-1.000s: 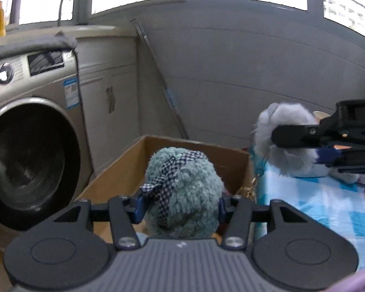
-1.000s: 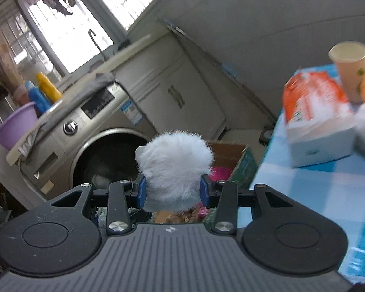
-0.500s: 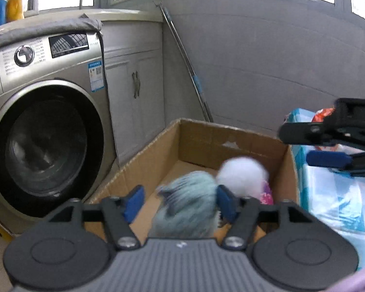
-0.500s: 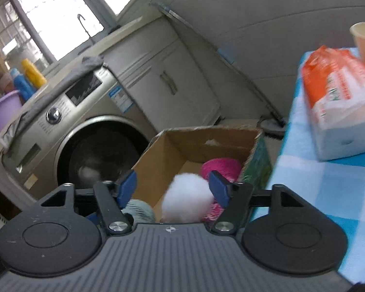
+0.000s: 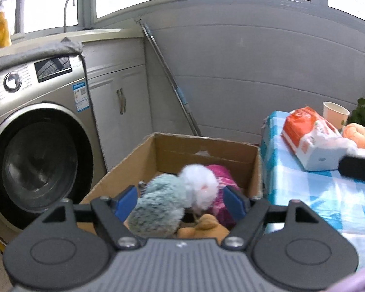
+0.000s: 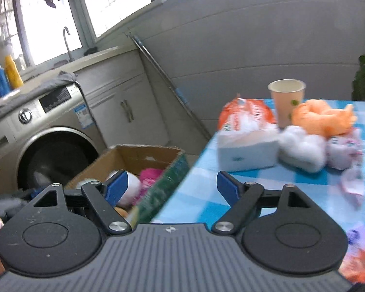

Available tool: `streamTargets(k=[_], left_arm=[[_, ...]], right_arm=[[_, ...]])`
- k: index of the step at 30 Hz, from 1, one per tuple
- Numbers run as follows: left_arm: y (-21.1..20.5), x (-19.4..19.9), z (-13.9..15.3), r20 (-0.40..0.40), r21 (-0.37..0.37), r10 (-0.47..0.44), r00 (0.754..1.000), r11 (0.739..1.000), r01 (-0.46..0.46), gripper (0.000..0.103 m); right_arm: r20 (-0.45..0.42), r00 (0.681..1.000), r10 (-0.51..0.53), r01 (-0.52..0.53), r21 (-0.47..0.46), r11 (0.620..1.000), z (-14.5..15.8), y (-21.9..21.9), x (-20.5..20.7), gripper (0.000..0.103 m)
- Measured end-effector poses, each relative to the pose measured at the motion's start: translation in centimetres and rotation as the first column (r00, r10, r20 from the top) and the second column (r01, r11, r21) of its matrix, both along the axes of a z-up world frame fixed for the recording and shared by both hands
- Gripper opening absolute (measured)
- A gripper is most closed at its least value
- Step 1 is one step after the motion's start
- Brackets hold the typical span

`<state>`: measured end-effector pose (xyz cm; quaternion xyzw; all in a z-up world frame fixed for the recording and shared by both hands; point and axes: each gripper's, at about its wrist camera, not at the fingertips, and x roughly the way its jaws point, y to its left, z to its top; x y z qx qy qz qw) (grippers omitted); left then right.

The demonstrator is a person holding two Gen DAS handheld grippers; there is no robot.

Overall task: Organize soft objects
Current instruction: 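Move both grippers back over the table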

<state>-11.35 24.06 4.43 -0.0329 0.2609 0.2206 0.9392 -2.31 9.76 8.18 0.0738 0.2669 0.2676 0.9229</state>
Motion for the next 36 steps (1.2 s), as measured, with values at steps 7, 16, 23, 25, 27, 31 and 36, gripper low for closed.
streamTargets(k=[7, 16, 23, 25, 27, 31, 36], left_arm=[[-3.1, 0.1, 0.6, 0.007, 0.035, -0.048, 0.999, 0.998, 0.048, 0.080], [-7.0, 0.1, 1.5, 0.018, 0.061, -0.100, 0.995, 0.993, 0.099, 0.085], [-9.9, 0.2, 2.0, 0.020, 0.095, -0.126, 0.992, 0.988, 0.124, 0.089], [-10.6, 0.3, 2.0, 0.018, 0.100, -0.133, 0.991, 0.986, 0.131, 0.089], [-11.4, 0.4, 1.9, 0.013, 0.109, -0.140, 0.990, 0.984, 0.138, 0.089], [-12.9, 0.5, 2.0, 0.005, 0.132, -0.152, 0.988, 0.980, 0.150, 0.089], [-14.5, 0.7, 2.0, -0.002, 0.156, -0.171, 0.985, 0.973, 0.169, 0.089]], right_arm=[[0.019, 0.999, -0.047, 0.048, -0.035, 0.998, -0.1, -3.3, -1.3, 0.100], [0.081, 0.991, -0.103, 0.108, -0.066, 0.992, 0.4, -6.5, -3.0, 0.102], [0.097, 0.986, -0.136, 0.142, -0.064, 0.988, 0.1, -8.9, -4.0, 0.102], [0.103, 0.984, -0.146, 0.153, -0.064, 0.986, 0.0, -9.5, -4.3, 0.102], [0.108, 0.982, -0.156, 0.163, -0.062, 0.985, -0.1, -10.2, -4.5, 0.102], [0.112, 0.979, -0.172, 0.179, -0.058, 0.982, -0.3, -11.7, -5.0, 0.102], [0.108, 0.975, -0.196, 0.203, -0.056, 0.978, -0.5, -13.4, -5.3, 0.102]])
